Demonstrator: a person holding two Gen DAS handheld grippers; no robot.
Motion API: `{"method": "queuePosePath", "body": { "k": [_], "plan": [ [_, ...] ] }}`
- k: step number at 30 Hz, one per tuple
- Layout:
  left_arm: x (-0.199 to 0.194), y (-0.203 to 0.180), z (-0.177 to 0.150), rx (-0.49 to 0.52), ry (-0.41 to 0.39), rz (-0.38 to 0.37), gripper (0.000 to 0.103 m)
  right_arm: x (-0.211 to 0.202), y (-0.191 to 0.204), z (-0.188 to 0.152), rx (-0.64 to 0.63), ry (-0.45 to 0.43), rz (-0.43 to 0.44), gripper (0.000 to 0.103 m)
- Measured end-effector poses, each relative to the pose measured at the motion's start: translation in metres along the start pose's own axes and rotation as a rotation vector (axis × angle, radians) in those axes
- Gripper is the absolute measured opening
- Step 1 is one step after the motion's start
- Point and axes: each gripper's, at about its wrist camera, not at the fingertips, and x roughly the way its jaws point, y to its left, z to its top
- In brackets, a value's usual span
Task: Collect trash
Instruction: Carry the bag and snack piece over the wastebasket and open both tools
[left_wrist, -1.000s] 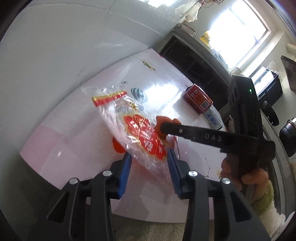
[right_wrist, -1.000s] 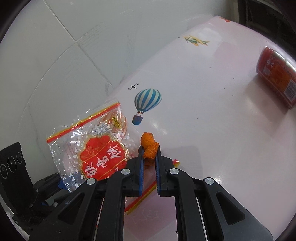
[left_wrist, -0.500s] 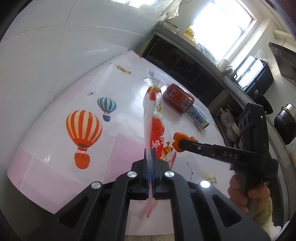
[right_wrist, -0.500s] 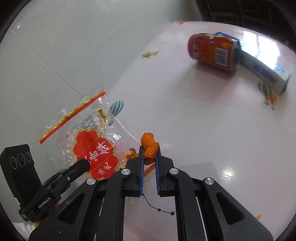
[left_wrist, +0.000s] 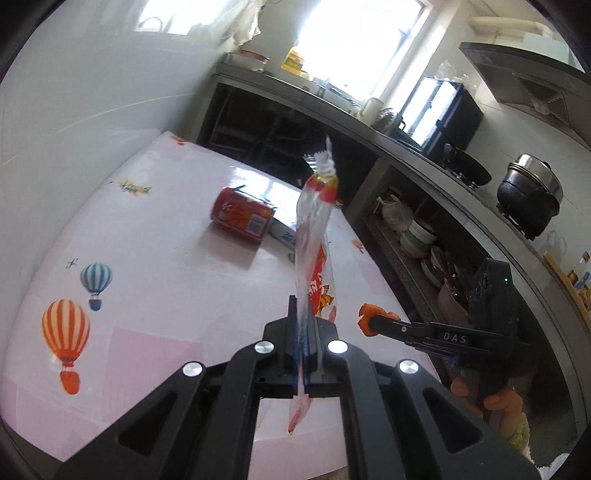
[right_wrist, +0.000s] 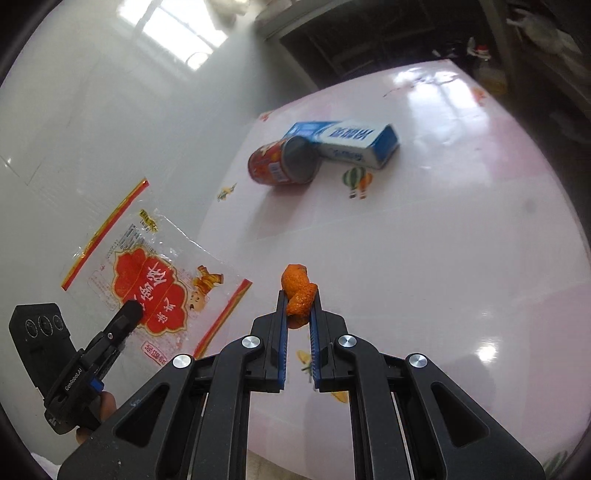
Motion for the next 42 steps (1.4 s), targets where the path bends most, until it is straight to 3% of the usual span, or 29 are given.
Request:
{"method": "queuePosePath", "body": {
  "k": [6,10,14,17,21,25,28,31,33,35,42],
  "plan": [
    [0.041,-0.077,0.016,0.136,0.086,-0.13,0.001,-0.084,-0.072,-0.005,0.12,-0.193,-0.143,0.009],
    [0.077,-0.142,0.021,0.261,0.144,-0.211,0.001,-0.145,-0.135,-0.023,0.236,-0.304,-0.299,0.009],
    [0.134,-0.221,0.014,0.42,0.282,-0.248,0.001,-0.174,-0.194,-0.053,0.37,-0.361,-0.456,0.01],
    [0.181,-0.274,-0.004,0.513,0.396,-0.265,0.001,-0.195,-0.243,-0.082,0.489,-0.369,-0.519,0.01],
    [0.253,-0.338,-0.047,0.663,0.568,-0.246,0.001,-0.181,-0.295,-0.111,0.633,-0.339,-0.538,0.01],
    [0.324,-0.379,-0.096,0.793,0.723,-0.157,0.001,-0.174,-0.332,-0.131,0.722,-0.309,-0.52,0.01],
    [0.375,-0.397,-0.127,0.804,0.829,-0.098,0.001,-0.165,-0.348,-0.136,0.751,-0.294,-0.508,0.01],
    [0.415,-0.405,-0.153,0.848,0.864,-0.037,0.002,-0.161,-0.357,-0.139,0.773,-0.286,-0.504,0.01],
    [0.44,-0.407,-0.167,0.806,0.897,-0.035,0.008,-0.157,-0.363,-0.141,0.787,-0.282,-0.505,0.01],
    [0.458,-0.406,-0.175,0.796,0.927,0.006,0.037,-0.155,-0.371,-0.141,0.801,-0.28,-0.5,0.011],
    [0.458,-0.405,-0.172,0.826,0.881,0.011,0.056,-0.152,-0.373,-0.147,0.816,-0.259,-0.508,0.011]
  ]
}}
